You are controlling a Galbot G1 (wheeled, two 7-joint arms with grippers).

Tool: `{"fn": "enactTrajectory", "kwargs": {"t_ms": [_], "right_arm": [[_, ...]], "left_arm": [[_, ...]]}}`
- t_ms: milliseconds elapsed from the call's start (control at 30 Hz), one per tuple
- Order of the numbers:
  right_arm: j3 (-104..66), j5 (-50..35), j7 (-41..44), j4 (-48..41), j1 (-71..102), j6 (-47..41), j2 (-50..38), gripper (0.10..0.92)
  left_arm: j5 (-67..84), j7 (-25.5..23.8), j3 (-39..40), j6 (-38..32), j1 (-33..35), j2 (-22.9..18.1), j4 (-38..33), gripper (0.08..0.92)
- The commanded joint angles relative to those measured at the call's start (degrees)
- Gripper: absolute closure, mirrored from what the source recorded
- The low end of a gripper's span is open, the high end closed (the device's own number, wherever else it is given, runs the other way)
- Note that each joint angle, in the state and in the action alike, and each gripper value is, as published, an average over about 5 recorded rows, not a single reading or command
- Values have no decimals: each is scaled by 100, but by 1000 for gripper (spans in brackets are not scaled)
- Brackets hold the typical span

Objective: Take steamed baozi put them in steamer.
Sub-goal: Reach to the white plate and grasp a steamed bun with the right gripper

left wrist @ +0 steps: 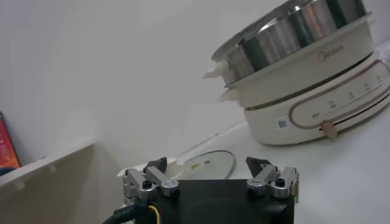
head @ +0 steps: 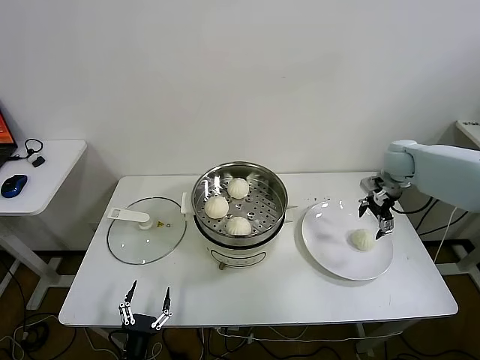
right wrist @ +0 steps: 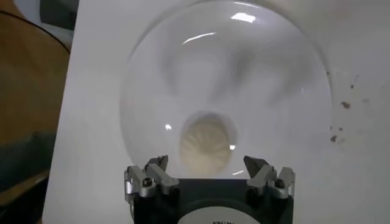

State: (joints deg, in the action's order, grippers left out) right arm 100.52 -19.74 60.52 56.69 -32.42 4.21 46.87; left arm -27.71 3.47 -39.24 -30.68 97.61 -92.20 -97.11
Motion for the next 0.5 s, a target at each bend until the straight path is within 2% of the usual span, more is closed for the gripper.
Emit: {"fn": "enactTrajectory", "kwargs": {"t_ms": [33, 500], "right_arm": [[-1057, 569, -45, -543, 978, -49, -66, 203], [-1413, 780, -85, -852, 1321, -36, -23, 203]], "left_arm": [[-19, 1, -5, 0, 6, -280, 7, 177], [-62, 8, 3, 1, -15, -280, 55, 177]]}}
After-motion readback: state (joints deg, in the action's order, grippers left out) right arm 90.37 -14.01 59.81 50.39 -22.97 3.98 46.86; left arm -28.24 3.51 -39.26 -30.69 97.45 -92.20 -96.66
